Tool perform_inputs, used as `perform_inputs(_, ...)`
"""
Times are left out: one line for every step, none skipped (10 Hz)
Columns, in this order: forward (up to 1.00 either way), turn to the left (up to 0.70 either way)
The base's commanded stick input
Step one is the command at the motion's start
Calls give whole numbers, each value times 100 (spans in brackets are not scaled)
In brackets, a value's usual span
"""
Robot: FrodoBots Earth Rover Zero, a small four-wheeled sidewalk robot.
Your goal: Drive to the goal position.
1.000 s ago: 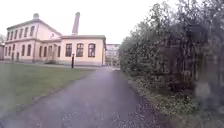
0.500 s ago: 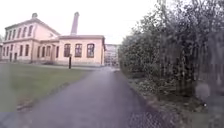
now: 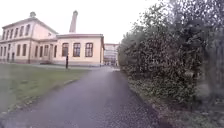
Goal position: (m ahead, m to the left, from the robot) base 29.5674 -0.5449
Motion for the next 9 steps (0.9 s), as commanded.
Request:
perform_inputs(100, 0)
perform_inputs(100, 0)
perform_inputs(100, 0)
perform_inputs(100, 0)
perform_inputs(100, 0)
perform_inputs(100, 0)
perform_inputs(100, 0)
perform_inputs(100, 0)
perform_inputs(100, 8)
